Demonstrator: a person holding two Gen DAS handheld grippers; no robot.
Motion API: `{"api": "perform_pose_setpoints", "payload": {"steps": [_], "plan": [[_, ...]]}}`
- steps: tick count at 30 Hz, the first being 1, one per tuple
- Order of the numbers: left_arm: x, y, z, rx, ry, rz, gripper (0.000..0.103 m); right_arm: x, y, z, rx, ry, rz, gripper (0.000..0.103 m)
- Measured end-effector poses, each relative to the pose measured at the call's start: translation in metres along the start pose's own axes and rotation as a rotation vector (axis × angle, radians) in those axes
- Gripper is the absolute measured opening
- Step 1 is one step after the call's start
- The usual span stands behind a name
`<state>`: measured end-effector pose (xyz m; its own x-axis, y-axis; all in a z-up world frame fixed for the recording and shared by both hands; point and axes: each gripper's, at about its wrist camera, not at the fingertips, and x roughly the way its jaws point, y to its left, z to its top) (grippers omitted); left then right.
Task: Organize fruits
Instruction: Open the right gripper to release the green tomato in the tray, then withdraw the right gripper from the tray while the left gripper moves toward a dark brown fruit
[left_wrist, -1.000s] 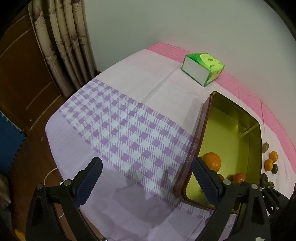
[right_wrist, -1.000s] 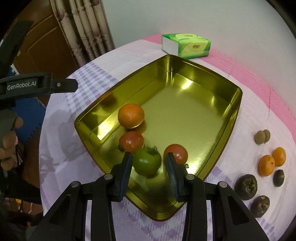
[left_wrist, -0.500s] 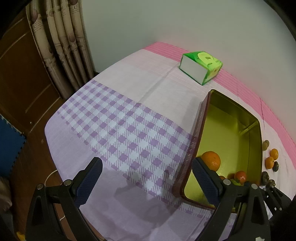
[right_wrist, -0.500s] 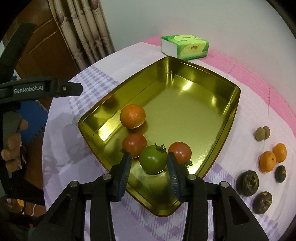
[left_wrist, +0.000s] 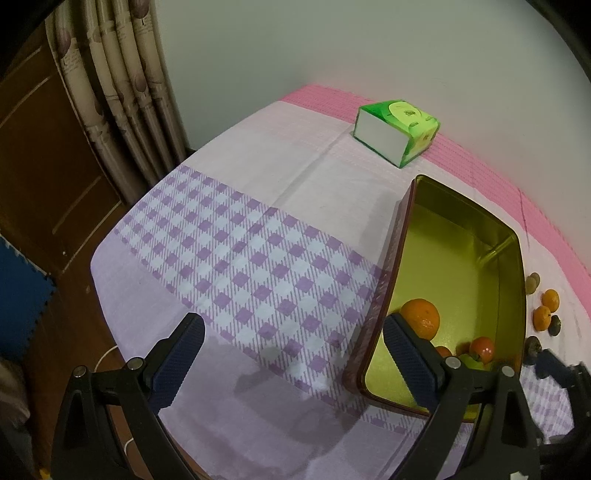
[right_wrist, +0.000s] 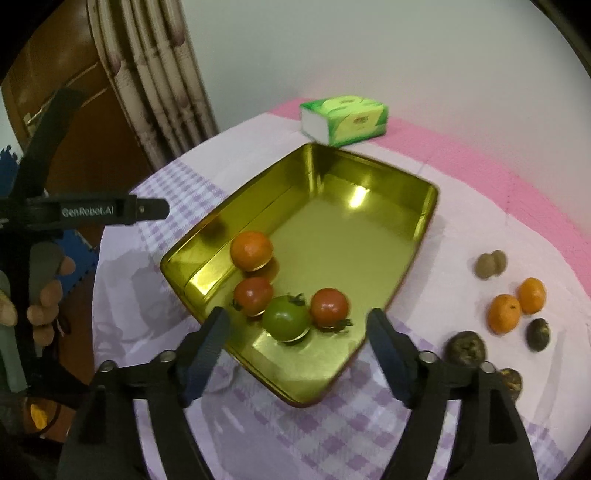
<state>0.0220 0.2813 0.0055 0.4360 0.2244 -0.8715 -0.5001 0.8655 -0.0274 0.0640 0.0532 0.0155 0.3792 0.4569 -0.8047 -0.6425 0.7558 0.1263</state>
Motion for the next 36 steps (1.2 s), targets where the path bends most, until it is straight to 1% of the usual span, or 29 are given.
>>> {"api": "perform_pose_setpoints", "payload": {"steps": [5,6,9,11,15,22,25,28,34,36], "plan": [[-0.004,-0.005,-0.001,0.026,-0.023,0.016,0.096,-0.019,-0.024,-0.008,0.057,-0.041,-0.062,0.088],[-0.005,-0.006,-0.001,0.034,-0.03,0.017,0.096,-0.022,-0.031,-0.011,0.073,-0.047,-0.09,0.091],[-0.009,-0.012,-0.002,0.059,-0.049,0.014,0.096,-0.034,-0.055,-0.024,0.122,-0.058,-0.147,0.094],[-0.013,-0.018,-0.004,0.086,-0.068,0.017,0.096,-0.041,-0.074,-0.035,0.163,-0.058,-0.177,0.095],[-0.02,-0.034,-0.008,0.146,-0.098,0.0,0.096,-0.051,-0.107,-0.058,0.224,-0.043,-0.243,0.097],[-0.03,-0.067,-0.018,0.264,-0.136,-0.021,0.096,-0.064,-0.154,-0.098,0.329,-0.013,-0.316,0.099],[-0.035,-0.082,-0.023,0.304,-0.142,-0.049,0.096,-0.068,-0.171,-0.112,0.377,-0.003,-0.341,0.099],[-0.04,-0.102,-0.029,0.337,-0.141,-0.095,0.096,-0.073,-0.185,-0.124,0.412,0.008,-0.38,0.099],[-0.045,-0.152,-0.044,0.428,-0.12,-0.176,0.096,-0.081,-0.215,-0.148,0.481,0.034,-0.43,0.1],[-0.048,-0.17,-0.05,0.461,-0.11,-0.213,0.096,-0.082,-0.223,-0.155,0.498,0.04,-0.446,0.1]]}}
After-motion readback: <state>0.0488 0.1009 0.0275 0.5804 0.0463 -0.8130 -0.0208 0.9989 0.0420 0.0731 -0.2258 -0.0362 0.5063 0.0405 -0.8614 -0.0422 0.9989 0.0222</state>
